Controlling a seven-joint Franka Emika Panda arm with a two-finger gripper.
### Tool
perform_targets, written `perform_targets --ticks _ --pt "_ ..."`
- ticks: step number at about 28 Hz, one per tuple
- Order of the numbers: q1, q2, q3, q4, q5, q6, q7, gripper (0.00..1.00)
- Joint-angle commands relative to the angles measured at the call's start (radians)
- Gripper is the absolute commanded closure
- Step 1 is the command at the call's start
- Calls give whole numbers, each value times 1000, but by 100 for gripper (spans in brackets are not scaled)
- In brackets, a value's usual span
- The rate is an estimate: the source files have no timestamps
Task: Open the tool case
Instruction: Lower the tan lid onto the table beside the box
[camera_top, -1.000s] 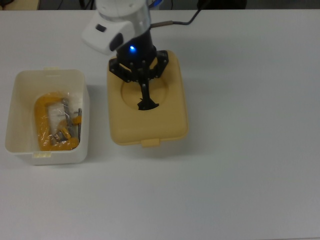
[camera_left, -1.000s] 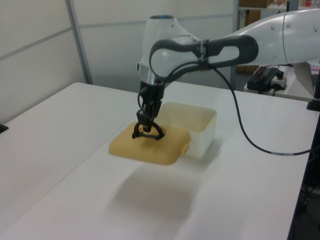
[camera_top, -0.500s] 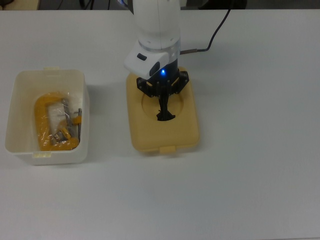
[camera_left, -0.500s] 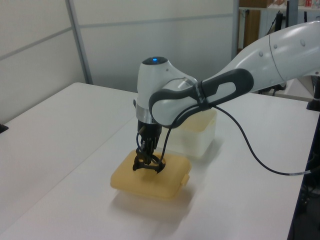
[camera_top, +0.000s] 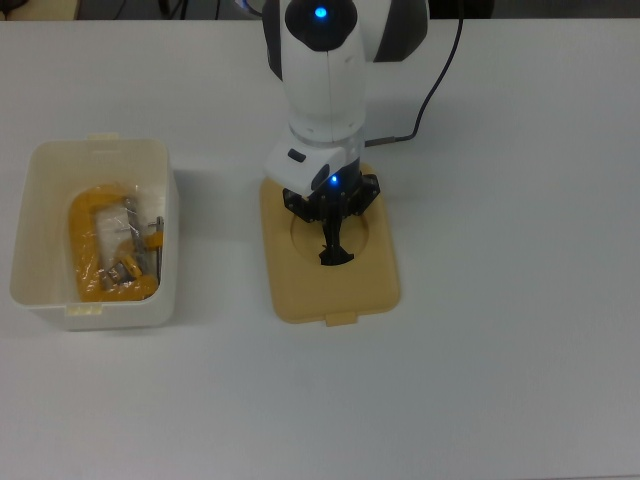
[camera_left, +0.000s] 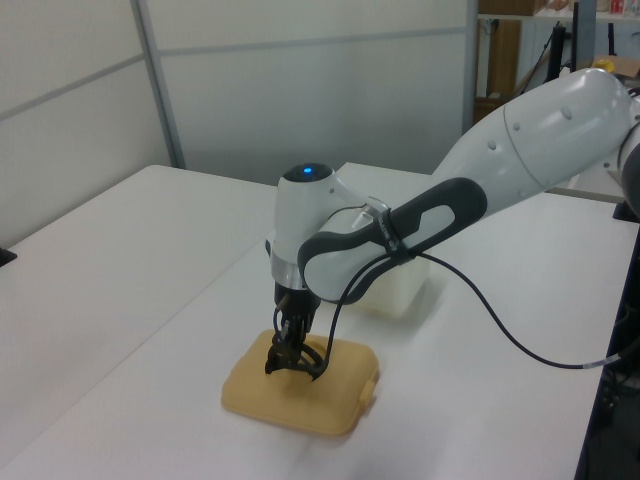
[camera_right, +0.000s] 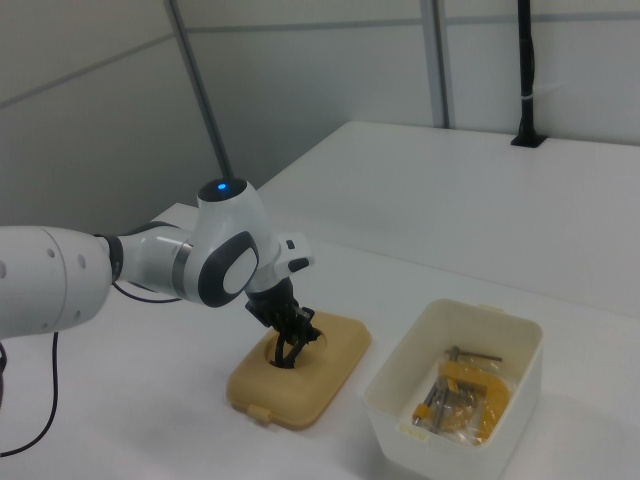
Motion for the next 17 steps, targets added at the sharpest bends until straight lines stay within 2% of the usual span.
perform_targets --ticks 1,5,10,11,12,13,15,16,17 --pt "15 12 -7 -11 -55 33 51 100" --pt "17 18 -7 -10 -86 41 74 100" --pt "15 18 -7 -4 -89 33 74 100" --pt "14 16 -7 1 -89 30 76 84" --pt "12 15 -7 2 -89 28 77 73" --pt "12 12 -7 4 -88 27 77 55" --pt "11 7 -7 4 -86 25 77 12" --pt "11 6 -7 5 -86 19 77 0" --pt "11 3 -7 21 -86 -5 77 0"
